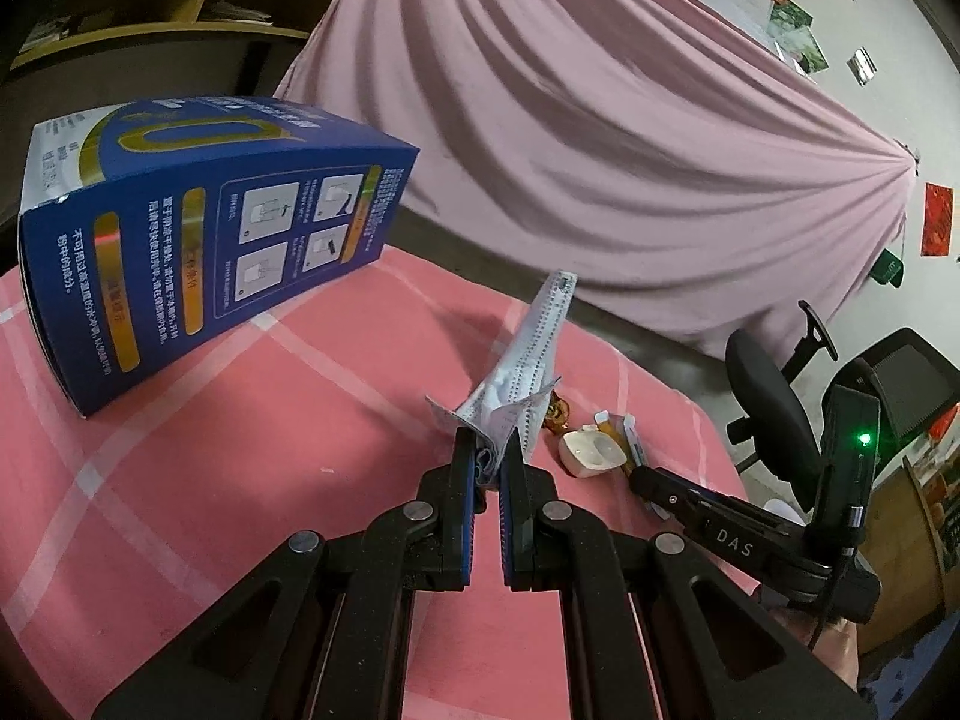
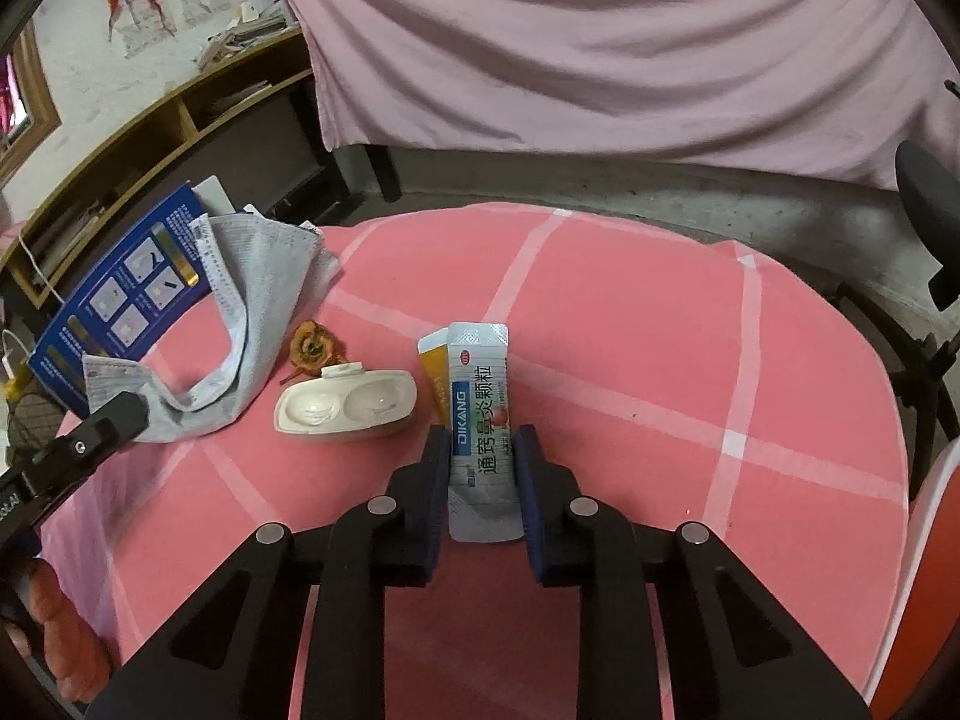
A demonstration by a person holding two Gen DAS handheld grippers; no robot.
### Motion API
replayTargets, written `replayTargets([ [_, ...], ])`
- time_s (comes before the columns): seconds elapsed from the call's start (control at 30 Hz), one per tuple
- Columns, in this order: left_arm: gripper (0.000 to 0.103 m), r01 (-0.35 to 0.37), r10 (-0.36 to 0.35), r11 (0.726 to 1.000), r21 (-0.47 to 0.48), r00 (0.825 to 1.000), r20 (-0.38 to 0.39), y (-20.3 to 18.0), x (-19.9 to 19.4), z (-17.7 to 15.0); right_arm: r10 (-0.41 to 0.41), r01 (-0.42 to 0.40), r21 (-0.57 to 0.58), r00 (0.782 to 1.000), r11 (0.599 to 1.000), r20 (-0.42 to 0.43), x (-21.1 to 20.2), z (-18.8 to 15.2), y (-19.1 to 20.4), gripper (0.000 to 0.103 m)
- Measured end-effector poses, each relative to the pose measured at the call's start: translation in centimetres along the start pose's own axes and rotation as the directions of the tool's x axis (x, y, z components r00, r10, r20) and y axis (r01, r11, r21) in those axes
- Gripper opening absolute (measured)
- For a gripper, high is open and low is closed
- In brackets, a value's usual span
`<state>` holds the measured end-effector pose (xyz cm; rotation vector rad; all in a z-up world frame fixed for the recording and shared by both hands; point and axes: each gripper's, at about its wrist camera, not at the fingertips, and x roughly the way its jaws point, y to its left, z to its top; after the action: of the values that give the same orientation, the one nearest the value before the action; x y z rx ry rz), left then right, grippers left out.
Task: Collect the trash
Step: 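Grasp the gray mask with the left tool while the right tool grasps a white packet, then lift and carry the gray mask and white packet with both tools to the red bucket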
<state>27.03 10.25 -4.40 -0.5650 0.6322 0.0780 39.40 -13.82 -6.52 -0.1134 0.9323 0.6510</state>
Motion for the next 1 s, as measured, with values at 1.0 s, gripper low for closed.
replayTargets([
  [1.0, 0.004, -0.001, -0.161, 0.927, 0.376, 0.903, 0.398, -8.5, -6.6, -4.2, -0.135, 0.168, 0.024, 0.689, 0.985, 0.712, -14.1, -6.6, 2.8, 0.019],
])
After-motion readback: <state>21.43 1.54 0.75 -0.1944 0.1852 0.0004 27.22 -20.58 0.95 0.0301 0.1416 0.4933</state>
